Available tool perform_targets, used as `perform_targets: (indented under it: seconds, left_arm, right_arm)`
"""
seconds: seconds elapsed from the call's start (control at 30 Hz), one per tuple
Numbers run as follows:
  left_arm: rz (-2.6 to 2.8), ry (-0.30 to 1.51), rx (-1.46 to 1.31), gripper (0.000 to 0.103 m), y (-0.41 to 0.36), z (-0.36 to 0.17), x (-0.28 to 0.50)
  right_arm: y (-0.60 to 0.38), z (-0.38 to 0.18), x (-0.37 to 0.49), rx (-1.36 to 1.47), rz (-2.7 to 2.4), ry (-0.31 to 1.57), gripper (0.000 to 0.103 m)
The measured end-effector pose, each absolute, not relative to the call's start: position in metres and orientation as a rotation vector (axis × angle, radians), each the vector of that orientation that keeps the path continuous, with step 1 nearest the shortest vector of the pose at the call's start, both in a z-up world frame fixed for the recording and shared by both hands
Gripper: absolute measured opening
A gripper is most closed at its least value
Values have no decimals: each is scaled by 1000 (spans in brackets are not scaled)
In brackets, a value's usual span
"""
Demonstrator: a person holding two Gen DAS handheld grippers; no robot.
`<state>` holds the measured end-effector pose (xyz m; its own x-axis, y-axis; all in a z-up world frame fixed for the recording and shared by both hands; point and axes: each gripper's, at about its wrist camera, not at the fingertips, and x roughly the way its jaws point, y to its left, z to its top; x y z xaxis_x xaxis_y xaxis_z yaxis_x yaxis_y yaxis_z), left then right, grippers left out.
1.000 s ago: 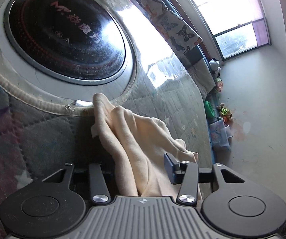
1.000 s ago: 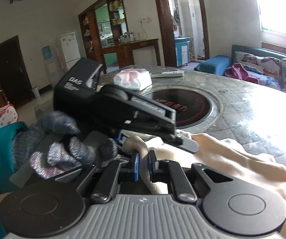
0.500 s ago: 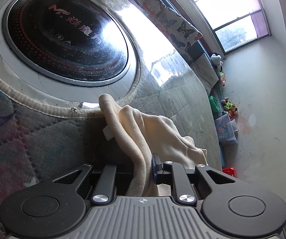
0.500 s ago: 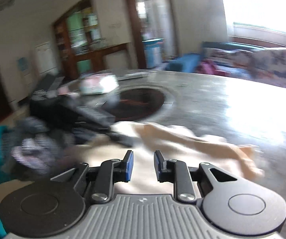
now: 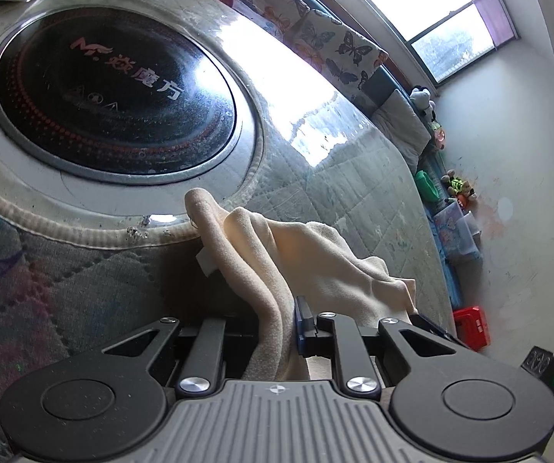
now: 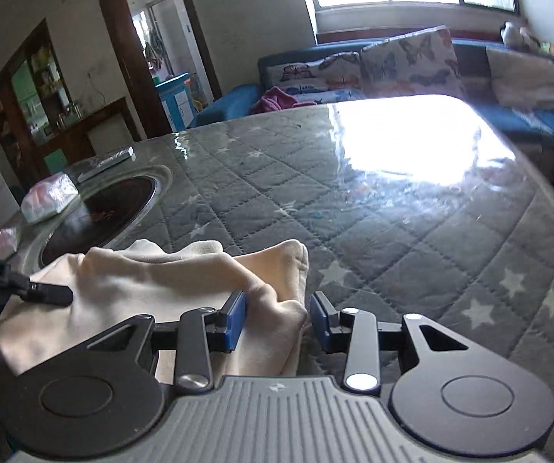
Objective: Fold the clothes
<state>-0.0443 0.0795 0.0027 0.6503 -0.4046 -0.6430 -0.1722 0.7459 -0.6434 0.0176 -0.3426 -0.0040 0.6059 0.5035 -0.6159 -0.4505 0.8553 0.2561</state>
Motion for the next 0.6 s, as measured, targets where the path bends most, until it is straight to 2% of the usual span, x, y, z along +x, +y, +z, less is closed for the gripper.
perform_targets:
  seconds: [0.17, 0.2, 0.23, 0.33, 0.43, 0.47, 0.6]
  left_arm:
    - [-134, 873, -654, 18, 67, 9, -42]
    - [-130, 872, -632, 18, 64, 10, -42]
    - [-126, 871, -611, 18, 61, 11, -41]
    - [-114, 868, -546, 18, 52, 16, -40]
    - [-107, 866, -485, 19, 44, 19, -39]
    - [-106, 866, -465, 20, 43, 19, -38]
    - [-101, 864, -428, 20, 40, 18, -37]
  right_arm:
    - [-342, -6, 17, 73, 576, 724, 37]
    - [-342, -5, 16, 73, 583, 727, 35]
    - [-343, -5, 16, 78, 586, 729, 26]
    - [-344, -4, 14, 90, 586, 733, 20]
    - [-346, -5, 13, 94, 576, 727, 20]
    - [-346, -5, 13, 95, 573, 725, 25]
    - [-345, -7, 12, 100, 568, 709, 27]
